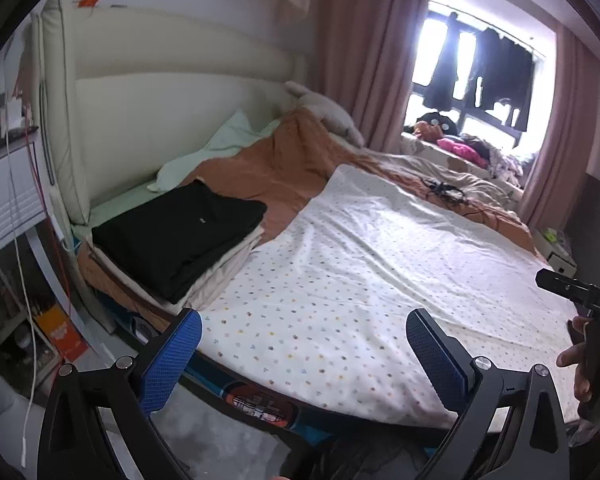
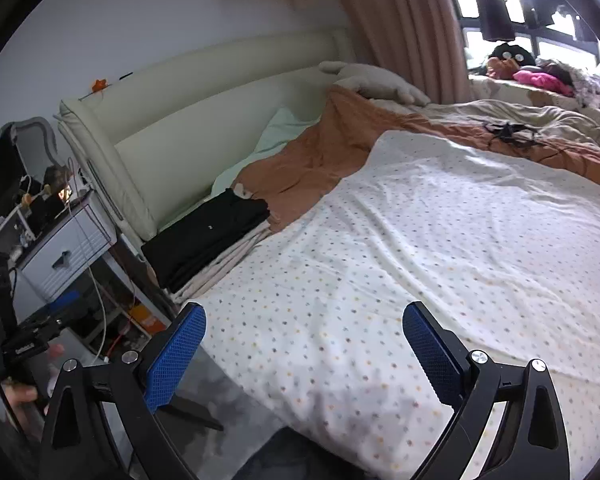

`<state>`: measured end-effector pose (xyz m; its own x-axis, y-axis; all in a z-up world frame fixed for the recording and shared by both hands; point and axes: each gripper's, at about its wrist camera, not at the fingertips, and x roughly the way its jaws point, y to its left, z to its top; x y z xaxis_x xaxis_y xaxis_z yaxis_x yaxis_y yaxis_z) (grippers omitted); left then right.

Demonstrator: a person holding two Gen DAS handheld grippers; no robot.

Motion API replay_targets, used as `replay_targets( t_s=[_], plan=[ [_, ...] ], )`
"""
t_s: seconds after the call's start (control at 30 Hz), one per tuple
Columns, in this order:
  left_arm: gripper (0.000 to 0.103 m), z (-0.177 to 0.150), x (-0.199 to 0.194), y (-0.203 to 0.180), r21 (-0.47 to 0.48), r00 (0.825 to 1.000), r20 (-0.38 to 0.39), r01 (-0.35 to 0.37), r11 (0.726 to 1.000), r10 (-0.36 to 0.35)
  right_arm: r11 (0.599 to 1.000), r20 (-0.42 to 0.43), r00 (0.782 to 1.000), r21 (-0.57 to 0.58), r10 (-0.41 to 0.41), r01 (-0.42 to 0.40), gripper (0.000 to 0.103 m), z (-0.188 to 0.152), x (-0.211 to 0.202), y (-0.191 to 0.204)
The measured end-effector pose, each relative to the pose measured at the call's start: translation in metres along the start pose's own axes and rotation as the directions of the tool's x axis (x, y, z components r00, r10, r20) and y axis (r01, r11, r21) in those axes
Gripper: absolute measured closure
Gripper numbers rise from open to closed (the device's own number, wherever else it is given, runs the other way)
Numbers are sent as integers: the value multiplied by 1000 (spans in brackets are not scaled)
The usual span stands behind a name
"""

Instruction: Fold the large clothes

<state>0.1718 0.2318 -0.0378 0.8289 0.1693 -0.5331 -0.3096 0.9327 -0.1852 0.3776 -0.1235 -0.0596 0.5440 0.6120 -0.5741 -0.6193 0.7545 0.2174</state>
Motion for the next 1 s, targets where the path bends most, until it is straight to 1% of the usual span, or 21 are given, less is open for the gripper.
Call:
replay_targets(
  t_s=[0.23,0.37,0.53,0.67,0.77,0.9,1.0],
  plan=[
    [1,-17,-36,-16,46,999,34,19,999,-21,999,45,998,-25,-46,48,4,-24,-44,6],
    [1,-27,-55,-23,59,998,55,35,998,-38,997,57,996,-31,-76,78,4,-42,-65,9],
    [1,-43,-76,-30,81,995,74,54,995,-60,994,88,992,-56,-93,98,4,-65,-91,15],
    [1,-54,-89,-33,81,993,83,72,994,-79,994,116,988,-38,-99,104,4,-84,-111,16],
    [1,-64,-99,-36,84,992,91,83,993,-91,991,142,982,-25,-124,128,4,-97,-126,14],
    [1,-75,-108,-43,108,991,101,73,991,-84,987,182,971,-23,-155,162,4,-112,-146,13],
    [1,-84,-113,-46,108,990,105,78,991,-89,984,208,963,-10,-173,179,4,-122,-160,11]
  ],
)
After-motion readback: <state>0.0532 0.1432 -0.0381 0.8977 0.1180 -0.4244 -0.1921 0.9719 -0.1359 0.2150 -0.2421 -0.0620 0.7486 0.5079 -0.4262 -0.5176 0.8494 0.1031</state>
